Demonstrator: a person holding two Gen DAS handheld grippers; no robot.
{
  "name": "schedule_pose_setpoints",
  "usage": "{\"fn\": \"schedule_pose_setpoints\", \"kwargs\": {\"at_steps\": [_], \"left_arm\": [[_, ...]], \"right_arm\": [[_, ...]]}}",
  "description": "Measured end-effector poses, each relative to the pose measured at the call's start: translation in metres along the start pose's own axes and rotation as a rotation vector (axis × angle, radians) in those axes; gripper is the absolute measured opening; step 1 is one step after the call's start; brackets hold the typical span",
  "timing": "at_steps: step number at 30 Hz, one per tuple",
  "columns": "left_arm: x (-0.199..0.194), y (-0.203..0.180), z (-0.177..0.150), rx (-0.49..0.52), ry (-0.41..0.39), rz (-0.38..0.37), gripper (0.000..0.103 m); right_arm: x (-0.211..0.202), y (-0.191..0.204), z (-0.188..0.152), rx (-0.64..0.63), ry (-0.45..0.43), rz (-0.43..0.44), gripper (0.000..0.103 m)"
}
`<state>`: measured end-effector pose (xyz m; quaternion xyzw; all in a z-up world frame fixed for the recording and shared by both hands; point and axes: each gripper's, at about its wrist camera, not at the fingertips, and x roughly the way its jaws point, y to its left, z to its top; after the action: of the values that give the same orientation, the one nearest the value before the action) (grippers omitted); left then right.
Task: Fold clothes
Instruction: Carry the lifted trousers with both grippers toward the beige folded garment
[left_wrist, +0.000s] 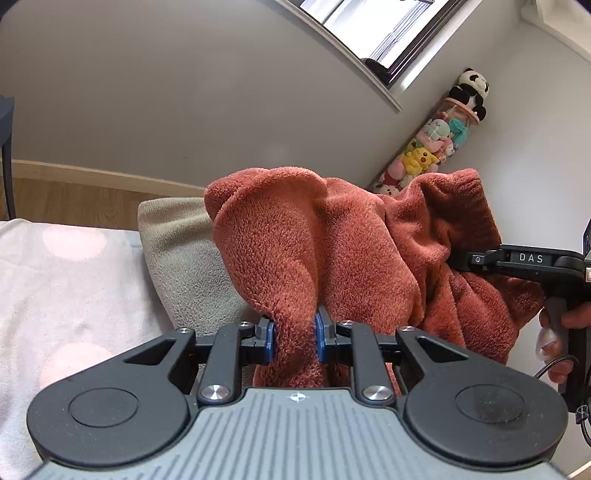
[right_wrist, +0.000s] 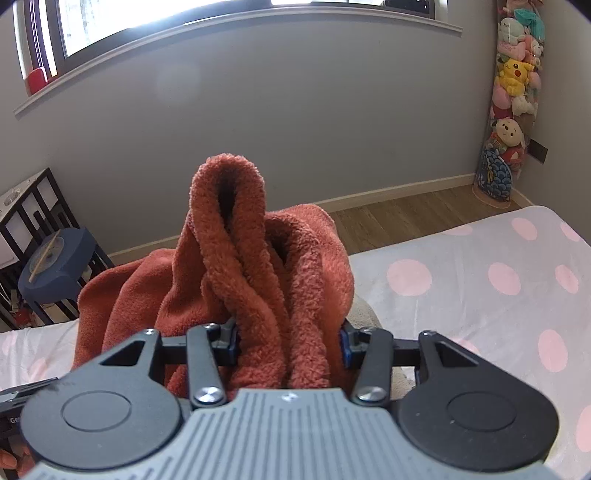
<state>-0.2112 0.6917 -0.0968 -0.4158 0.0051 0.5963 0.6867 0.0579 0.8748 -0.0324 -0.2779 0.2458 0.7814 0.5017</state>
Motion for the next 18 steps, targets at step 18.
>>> {"fn": "schedule_pose_setpoints", "kwargs": {"at_steps": [18], "left_arm": [[0.000,0.030,0.012,-0.132,-0.100,-0.106,0.017]], "right_arm": [[0.012,0.025,0.041,-0.099,-0.086,0.011,0.051]]}}
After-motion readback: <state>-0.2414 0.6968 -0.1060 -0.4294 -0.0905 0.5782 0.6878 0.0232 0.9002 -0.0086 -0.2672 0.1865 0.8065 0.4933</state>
